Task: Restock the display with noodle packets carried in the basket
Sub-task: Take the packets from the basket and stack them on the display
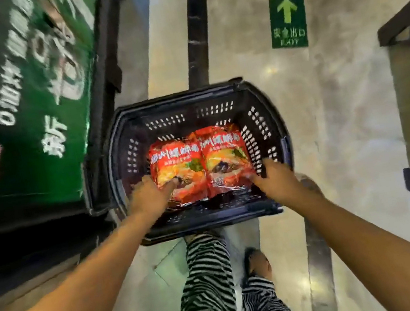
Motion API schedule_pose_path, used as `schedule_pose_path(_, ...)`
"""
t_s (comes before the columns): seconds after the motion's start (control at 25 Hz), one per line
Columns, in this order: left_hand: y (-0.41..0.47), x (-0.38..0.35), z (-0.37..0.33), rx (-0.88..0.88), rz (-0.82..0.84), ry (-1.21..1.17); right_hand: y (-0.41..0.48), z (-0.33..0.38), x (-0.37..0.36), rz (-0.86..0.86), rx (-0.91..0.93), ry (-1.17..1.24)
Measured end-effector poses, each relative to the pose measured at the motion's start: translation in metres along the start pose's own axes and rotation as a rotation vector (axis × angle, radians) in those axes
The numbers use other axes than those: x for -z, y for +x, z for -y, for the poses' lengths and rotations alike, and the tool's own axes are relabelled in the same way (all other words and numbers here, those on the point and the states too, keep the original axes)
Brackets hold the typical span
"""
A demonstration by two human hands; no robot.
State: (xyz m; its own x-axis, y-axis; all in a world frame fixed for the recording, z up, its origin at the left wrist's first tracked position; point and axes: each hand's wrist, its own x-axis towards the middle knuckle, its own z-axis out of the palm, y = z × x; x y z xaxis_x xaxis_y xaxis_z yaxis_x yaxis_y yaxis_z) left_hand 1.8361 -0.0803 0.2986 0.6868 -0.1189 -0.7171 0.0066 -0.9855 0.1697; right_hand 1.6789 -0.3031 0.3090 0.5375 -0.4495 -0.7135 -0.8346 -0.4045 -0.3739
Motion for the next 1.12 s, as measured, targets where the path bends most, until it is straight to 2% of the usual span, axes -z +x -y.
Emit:
schedule_pose_path(0.08, 0.064, -0.029, 0.003, 0.012, 0.065, -0.013, 0.060, -0.010, -0.033, 0.051, -0.056, 0.021)
schedule_pose_path(0.2, 0.142, -0.071, 0.016, 0.034, 0.143, -0.103, 0.135, -0.025, -0.076, 0.037, -0.146, 0.058)
schedule_pose_path(0.32, 0.199, -0.112, 0.043, 0.124, 0.132, -0.243, 0.187, -0.043, -0.111, 0.053, -0.221, 0.086)
schedule_pose_path(0.4, 0.220, -0.129, 0.054, 0.201, 0.126, -0.350, 0.208, -0.052, -0.129, -0.007, -0.243, 0.187)
schedule_pose_path(0.52, 0.224, -0.132, 0.047, 0.289, 0.066, -0.408, 0.220, -0.052, -0.142, -0.049, -0.313, 0.237)
schedule_pose_path(0.6, 0.229, -0.138, 0.048, 0.303, 0.090, -0.441, 0.228, -0.057, -0.147, -0.086, -0.402, 0.233)
schedule_pose_path(0.72, 0.228, -0.139, 0.051, 0.339, 0.008, -0.383, 0.237, -0.061, -0.153, -0.093, -0.440, 0.269)
schedule_pose_path(0.88, 0.223, -0.142, 0.050, 0.258, 0.001, -0.511, 0.239, -0.062, -0.157, -0.182, -0.419, 0.176)
schedule_pose_path(0.96, 0.217, -0.136, 0.046, 0.228, 0.001, -0.593, 0.238, -0.062, -0.155, -0.155, -0.395, 0.267)
schedule_pose_path(1.12, 0.201, -0.108, 0.034, 0.237, 0.078, -0.810, 0.225, -0.048, -0.135, 0.007, -0.312, 0.538)
